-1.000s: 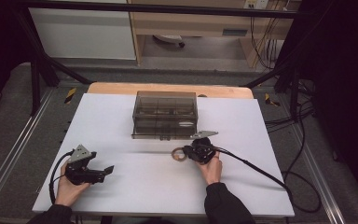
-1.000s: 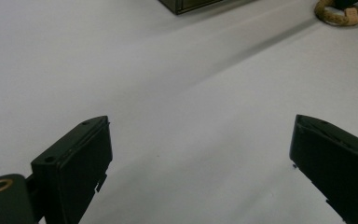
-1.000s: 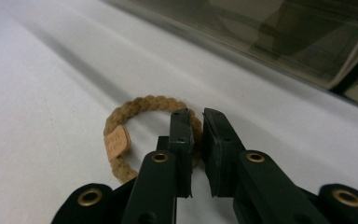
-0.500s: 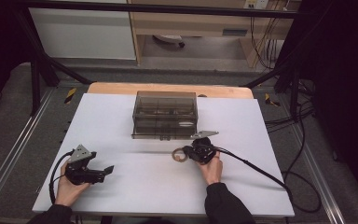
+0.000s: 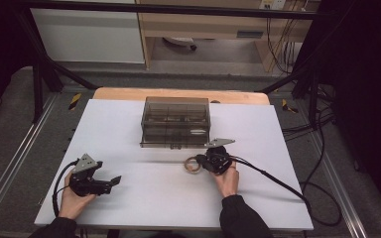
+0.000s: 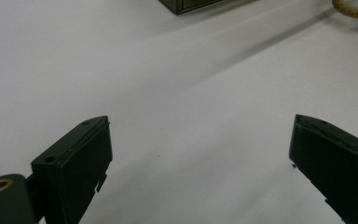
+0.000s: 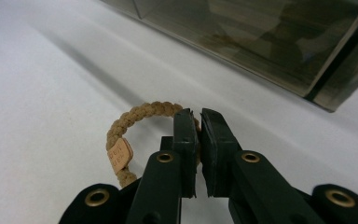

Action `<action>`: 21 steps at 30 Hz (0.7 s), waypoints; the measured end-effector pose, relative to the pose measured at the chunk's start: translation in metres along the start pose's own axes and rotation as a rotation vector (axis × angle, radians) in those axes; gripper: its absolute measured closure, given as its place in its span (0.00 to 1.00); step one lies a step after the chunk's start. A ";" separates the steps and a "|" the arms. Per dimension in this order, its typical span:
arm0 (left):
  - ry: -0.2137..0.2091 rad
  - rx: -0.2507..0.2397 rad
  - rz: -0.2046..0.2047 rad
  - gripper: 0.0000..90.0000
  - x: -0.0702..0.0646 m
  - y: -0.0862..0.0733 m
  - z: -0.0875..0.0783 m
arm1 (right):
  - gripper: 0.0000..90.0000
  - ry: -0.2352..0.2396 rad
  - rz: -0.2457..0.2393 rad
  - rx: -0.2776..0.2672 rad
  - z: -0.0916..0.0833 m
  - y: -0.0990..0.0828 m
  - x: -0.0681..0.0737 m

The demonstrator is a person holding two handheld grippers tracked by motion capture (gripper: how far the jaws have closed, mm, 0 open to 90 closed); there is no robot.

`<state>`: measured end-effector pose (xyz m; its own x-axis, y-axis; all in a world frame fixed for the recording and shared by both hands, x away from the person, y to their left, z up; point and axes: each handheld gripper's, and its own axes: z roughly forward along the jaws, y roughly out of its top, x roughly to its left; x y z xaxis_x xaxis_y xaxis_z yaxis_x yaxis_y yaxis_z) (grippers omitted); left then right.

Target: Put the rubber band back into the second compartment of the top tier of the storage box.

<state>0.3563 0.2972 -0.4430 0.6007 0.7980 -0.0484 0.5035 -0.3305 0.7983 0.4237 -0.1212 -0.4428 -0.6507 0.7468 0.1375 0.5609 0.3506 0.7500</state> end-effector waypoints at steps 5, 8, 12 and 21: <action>0.000 0.000 0.001 0.06 0.000 0.000 0.000 | 0.95 0.003 -0.013 -0.006 -0.006 0.001 0.002; 0.001 -0.001 0.000 0.06 0.000 0.000 0.000 | 0.95 0.006 -0.016 -0.008 -0.009 0.001 0.003; 0.001 0.000 0.000 0.06 0.000 0.000 0.000 | 0.95 0.012 -0.028 -0.012 -0.015 0.002 0.005; 0.001 0.001 0.001 0.06 0.000 0.000 0.000 | 0.94 0.022 -0.043 -0.015 -0.026 0.003 0.009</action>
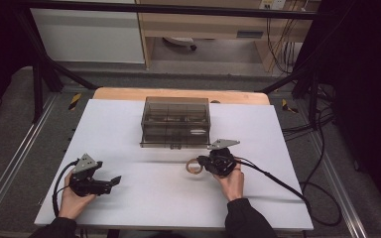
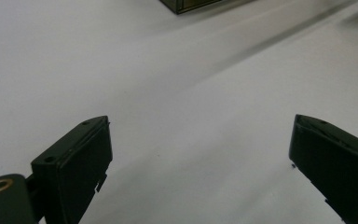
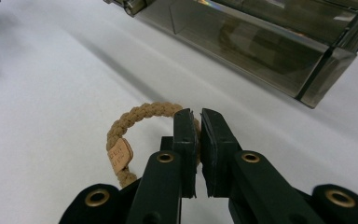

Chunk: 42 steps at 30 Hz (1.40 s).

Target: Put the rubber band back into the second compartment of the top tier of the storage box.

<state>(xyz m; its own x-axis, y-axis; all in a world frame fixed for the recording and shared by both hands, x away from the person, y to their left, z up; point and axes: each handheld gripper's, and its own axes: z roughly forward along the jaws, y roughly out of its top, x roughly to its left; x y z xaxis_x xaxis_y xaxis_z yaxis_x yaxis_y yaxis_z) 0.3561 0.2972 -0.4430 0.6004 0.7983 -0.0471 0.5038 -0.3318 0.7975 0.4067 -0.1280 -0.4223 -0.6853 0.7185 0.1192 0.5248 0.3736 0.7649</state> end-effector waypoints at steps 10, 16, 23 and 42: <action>0.001 0.000 0.000 0.06 0.000 0.000 0.000 | 0.95 0.016 -0.016 -0.007 -0.013 0.003 0.003; 0.001 0.001 0.001 0.06 0.000 0.000 0.000 | 0.95 0.027 -0.019 -0.018 -0.019 0.006 0.007; 0.001 -0.001 0.001 0.06 0.000 0.000 0.000 | 0.95 0.032 -0.034 -0.021 -0.025 0.012 0.009; 0.001 -0.001 0.001 0.06 0.000 0.000 0.000 | 0.95 0.034 -0.051 -0.042 -0.037 0.029 0.011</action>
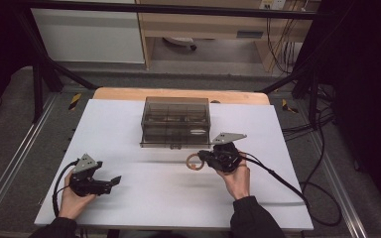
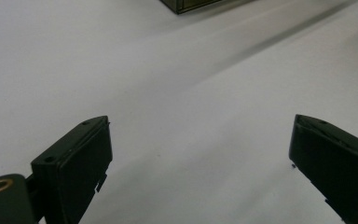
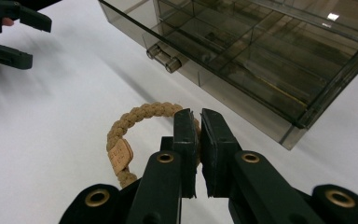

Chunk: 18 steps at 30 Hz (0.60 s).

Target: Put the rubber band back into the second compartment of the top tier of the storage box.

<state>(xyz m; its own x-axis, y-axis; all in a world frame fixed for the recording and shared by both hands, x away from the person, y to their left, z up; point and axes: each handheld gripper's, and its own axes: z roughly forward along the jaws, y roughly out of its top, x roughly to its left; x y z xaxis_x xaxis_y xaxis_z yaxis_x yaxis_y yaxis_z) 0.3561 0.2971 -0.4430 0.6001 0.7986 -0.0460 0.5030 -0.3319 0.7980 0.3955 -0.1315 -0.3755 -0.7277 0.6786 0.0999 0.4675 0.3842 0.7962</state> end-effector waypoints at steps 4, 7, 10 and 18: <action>0.001 0.000 0.000 0.06 0.000 0.000 0.000 | 0.95 0.001 -0.004 -0.005 -0.001 0.005 0.001; 0.000 0.001 0.000 0.06 0.000 0.000 0.000 | 0.95 -0.001 -0.013 -0.008 -0.001 0.010 0.002; 0.001 0.000 0.000 0.06 0.000 0.000 0.000 | 0.95 0.001 -0.020 -0.015 -0.001 0.015 0.003; 0.000 0.001 0.001 0.06 0.000 0.000 0.000 | 0.95 -0.004 -0.024 -0.022 0.001 0.026 0.004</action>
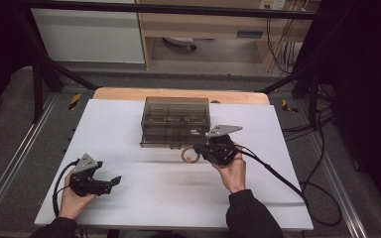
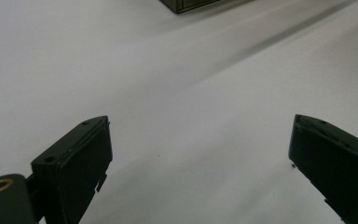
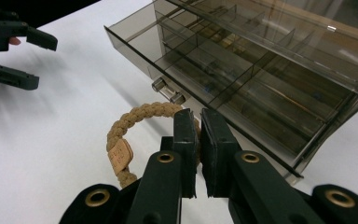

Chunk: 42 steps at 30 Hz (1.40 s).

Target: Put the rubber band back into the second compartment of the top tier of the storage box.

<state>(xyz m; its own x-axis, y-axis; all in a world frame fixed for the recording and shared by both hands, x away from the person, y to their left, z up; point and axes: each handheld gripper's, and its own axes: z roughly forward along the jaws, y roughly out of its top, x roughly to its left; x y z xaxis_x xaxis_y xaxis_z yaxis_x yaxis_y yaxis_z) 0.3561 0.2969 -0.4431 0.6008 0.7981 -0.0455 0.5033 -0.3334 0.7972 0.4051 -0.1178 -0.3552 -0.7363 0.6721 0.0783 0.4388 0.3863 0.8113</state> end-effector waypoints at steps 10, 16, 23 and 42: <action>0.001 -0.001 0.000 0.06 0.000 0.000 0.000 | 0.95 -0.012 -0.002 -0.006 0.005 0.011 -0.001; 0.001 -0.001 0.000 0.06 0.000 0.000 0.000 | 0.95 -0.019 0.002 -0.007 0.009 0.017 -0.003; 0.001 -0.002 0.000 0.06 0.000 0.000 0.000 | 0.95 -0.027 0.002 -0.008 0.017 0.023 -0.005; 0.000 -0.001 0.000 0.06 0.000 0.000 0.000 | 0.95 -0.052 0.024 -0.017 0.034 0.038 -0.015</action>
<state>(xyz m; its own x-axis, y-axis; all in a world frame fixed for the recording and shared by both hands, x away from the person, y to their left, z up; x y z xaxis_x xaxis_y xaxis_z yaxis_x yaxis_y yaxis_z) 0.3561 0.2973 -0.4431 0.6007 0.7982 -0.0452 0.5026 -0.3331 0.7978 0.4507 -0.0916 -0.3449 -0.6976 0.7133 0.0676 0.4469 0.3594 0.8192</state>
